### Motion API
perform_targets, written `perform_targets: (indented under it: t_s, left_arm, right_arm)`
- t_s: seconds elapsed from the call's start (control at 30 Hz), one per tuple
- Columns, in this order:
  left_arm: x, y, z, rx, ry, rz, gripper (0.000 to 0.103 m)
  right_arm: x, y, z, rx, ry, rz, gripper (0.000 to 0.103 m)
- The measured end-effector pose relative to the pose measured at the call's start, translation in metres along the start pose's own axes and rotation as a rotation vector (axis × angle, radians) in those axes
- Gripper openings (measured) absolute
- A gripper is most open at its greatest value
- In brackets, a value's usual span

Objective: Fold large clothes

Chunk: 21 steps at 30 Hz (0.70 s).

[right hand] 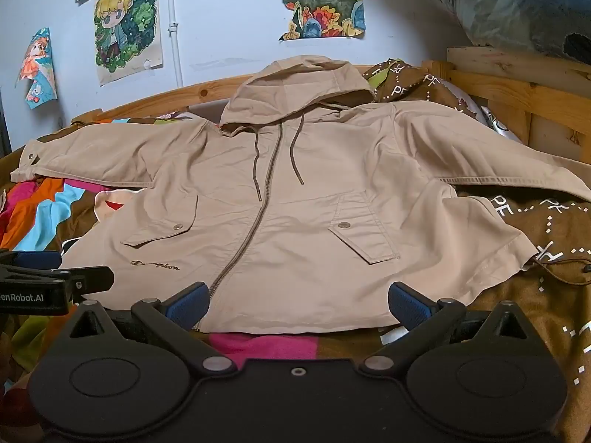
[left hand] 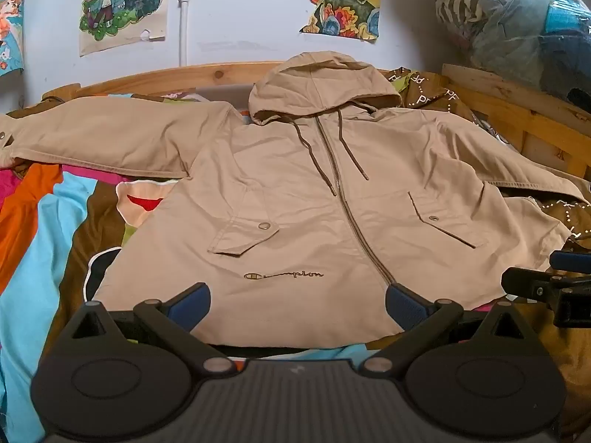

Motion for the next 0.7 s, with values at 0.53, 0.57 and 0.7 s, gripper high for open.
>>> perform_targets:
  t_s: [0.53, 0.57, 0.7]
  left_arm:
    - [0.0001, -0.0002, -0.0006, 0.004, 0.001, 0.0, 0.102]
    - [0.0001, -0.0002, -0.0006, 0.004, 0.001, 0.0, 0.102]
    - [0.0001, -0.0003, -0.0007, 0.005, 0.001, 0.0, 0.102]
  right_arm:
    - [0.0, -0.0006, 0.0, 0.004, -0.001, 0.001, 0.102]
    - [-0.0001, -0.0007, 0.0, 0.004, -0.001, 0.001, 0.102]
    - [-0.0003, -0.001, 0.0, 0.005, -0.002, 0.001, 0.102]
Point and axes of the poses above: each gripper's, at about its wrist camera, not at the fingertips, and y roughly against the way its jaws point, x to its left, z to its top, the point moved 9 cm from there along -y, roughly the way its jaws point, and after that the axes turned 15 degrees about -z, right-handed, at the moved point
